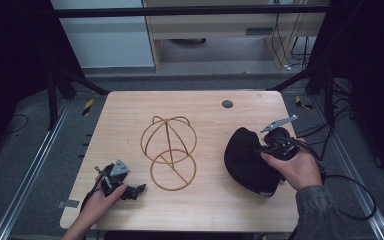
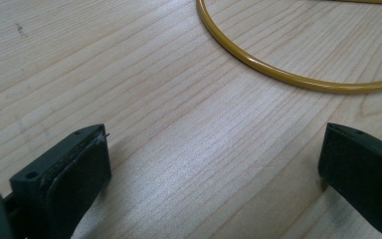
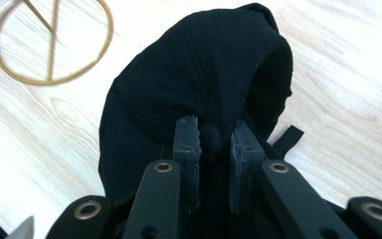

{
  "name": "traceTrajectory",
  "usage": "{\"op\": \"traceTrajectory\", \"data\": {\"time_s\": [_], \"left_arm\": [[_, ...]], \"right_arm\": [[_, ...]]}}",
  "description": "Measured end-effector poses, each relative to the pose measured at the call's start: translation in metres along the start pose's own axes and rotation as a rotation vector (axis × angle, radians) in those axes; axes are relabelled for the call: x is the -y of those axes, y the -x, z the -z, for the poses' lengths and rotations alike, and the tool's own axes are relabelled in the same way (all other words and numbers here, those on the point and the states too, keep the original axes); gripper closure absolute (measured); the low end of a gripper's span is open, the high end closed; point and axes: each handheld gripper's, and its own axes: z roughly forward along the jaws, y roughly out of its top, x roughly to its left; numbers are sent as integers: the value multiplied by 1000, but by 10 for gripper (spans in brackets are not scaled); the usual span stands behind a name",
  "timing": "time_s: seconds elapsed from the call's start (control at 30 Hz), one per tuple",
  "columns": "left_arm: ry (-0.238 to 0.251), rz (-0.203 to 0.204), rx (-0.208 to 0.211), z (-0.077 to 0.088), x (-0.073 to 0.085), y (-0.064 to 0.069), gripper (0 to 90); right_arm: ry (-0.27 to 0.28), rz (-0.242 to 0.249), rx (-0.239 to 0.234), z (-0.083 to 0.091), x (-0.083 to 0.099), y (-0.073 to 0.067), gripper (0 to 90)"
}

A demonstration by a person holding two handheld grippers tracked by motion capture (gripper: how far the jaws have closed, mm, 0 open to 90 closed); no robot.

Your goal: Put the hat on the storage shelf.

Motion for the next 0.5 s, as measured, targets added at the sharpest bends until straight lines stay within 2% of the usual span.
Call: {"op": "traceTrajectory", "data": {"time_s": [0.5], "left_arm": [[0,0,0,0,0,0,0]], "right_arm": [[124,12,-22,28,-15,-15,780]]}}
